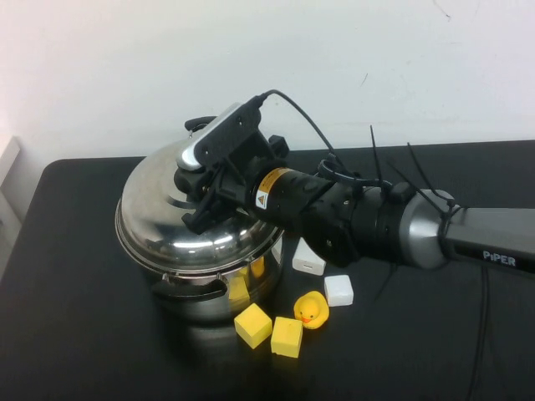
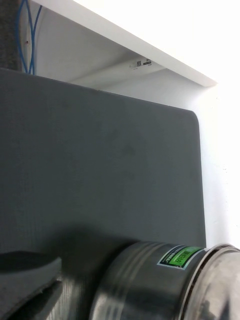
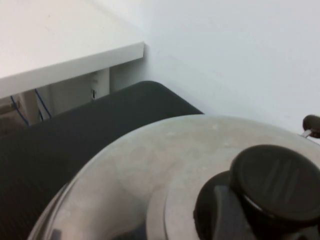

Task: Cover the pot
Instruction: Place the pot lid on the pot

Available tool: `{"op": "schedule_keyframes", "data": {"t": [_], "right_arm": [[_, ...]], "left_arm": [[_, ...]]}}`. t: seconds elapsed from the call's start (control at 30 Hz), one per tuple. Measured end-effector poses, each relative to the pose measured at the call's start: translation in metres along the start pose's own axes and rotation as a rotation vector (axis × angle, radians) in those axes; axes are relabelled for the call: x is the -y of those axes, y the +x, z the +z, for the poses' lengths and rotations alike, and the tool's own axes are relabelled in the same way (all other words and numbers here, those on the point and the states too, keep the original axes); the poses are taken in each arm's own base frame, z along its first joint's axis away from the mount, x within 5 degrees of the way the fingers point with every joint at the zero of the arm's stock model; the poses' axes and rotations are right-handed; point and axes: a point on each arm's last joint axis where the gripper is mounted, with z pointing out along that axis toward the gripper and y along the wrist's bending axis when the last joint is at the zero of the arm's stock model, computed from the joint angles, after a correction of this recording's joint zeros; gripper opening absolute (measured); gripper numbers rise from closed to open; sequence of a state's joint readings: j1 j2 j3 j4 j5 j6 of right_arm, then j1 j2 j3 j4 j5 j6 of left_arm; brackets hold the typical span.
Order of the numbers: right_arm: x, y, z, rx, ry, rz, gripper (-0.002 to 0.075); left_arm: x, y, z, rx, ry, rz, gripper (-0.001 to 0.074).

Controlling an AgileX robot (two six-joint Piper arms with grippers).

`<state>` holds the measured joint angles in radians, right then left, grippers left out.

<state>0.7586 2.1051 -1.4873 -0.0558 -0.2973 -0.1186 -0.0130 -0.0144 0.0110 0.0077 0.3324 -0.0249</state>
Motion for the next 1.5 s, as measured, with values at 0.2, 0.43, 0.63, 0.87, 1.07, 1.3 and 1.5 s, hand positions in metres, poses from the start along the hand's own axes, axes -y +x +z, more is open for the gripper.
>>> {"op": "schedule_keyframes", "data": {"t": [0.2,0.43,0.63,0.87,1.07,1.3,1.5], "right_arm": [[-0.0005,0.0040,0.0018,-0.015,-0.001,0.005,0.0338],[-0.0005,0.0045,0.0021,-0.016,0.000,0.009,0.0338],[-0.0005,0.0045,0.0021,-0.016,0.000,0.008,0.0338],[-0.0005,0.0045,0.0021,-0.016,0.000,0.008,0.0338],[-0.0005,0.0045,0.0021,-0.016,0.000,0.022,0.0338],[-0.0006,0.0054,0.0021,-0.026,-0.001,0.031,0.0351],[-0.0006,0.0052,0.0021,-0.023,-0.001,0.032,0.0388]], "left_arm": [[0.0000,0.0000,0.0000,0.000,0.000,0.000,-0.0002],[0.0000,0.0000,0.0000,0.000,0.000,0.000,-0.0002],[0.0000,0.0000,0.0000,0.000,0.000,0.000,-0.0002],[0.0000,0.0000,0.0000,0.000,0.000,0.000,-0.0002],[0.0000,0.0000,0.0000,0.000,0.000,0.000,-0.0002],[0.0000,0.0000,0.0000,0.000,0.000,0.000,-0.0002],[0.0000,0.0000,0.0000,0.000,0.000,0.000,-0.0002]]}}
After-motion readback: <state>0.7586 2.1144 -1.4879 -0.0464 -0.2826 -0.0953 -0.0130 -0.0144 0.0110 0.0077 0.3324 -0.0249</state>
